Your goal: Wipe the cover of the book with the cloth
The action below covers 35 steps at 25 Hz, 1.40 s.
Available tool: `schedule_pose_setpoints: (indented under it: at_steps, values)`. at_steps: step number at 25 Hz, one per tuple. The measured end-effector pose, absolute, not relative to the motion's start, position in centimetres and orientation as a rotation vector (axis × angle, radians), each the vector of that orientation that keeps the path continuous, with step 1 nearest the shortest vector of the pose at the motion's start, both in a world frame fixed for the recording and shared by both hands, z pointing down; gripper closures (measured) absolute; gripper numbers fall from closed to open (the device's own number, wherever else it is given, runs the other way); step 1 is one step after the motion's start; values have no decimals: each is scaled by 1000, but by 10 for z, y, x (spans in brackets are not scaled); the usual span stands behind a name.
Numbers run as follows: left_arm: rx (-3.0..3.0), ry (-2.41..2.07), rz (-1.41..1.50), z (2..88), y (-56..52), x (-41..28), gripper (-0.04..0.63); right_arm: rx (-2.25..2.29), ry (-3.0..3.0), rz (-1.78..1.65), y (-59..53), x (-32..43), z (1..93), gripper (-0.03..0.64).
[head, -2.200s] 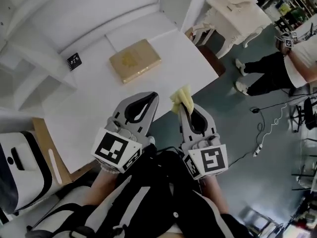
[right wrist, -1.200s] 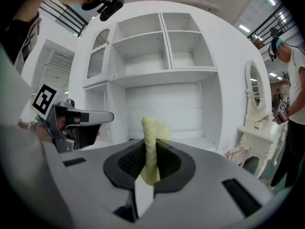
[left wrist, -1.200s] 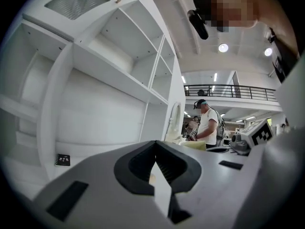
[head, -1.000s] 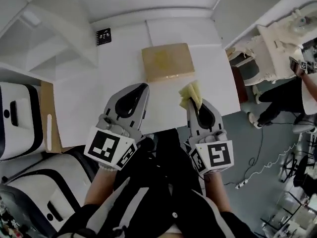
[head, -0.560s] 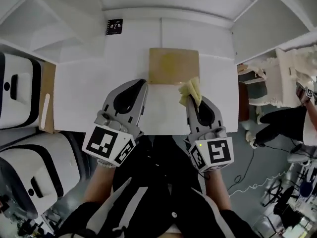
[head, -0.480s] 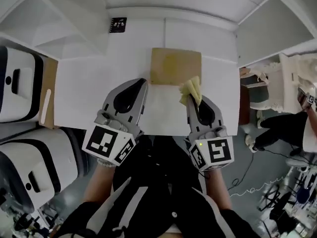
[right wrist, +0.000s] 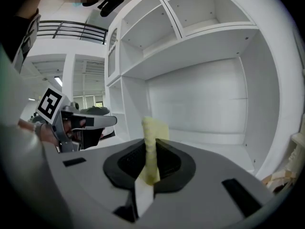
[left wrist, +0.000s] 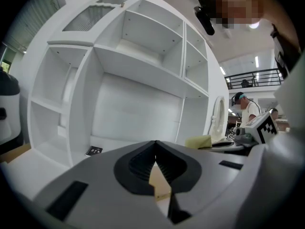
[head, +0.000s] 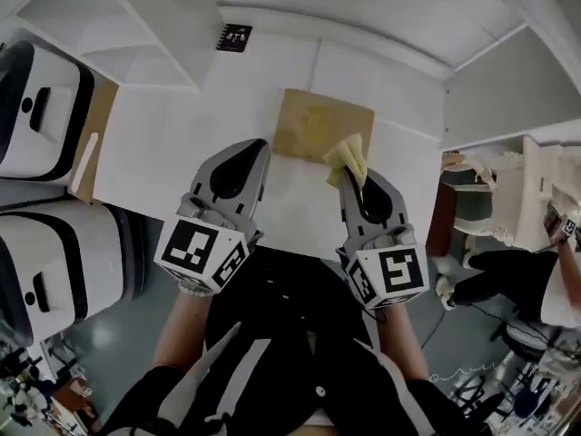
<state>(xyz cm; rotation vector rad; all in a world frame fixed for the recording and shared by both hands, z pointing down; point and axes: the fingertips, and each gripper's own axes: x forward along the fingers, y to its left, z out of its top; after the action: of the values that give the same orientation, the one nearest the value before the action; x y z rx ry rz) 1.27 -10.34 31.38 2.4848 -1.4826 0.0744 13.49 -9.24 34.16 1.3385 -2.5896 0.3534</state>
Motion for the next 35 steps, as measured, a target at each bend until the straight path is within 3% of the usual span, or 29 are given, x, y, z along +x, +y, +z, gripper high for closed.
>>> schedule_pose_setpoints:
  at_steps: [12, 28, 35]
  values:
    - [2333, -1479, 128, 359, -122, 15, 587, 1227, -2614, 362, -104, 143, 354, 578]
    - [2096, -1184, 229, 457, -159, 1, 439, 1316, -2528, 382, -119, 119, 365, 578]
    - [2012, -1158, 291, 499, -173, -3, 416, 1325, -2479, 424, -121, 108, 384, 578]
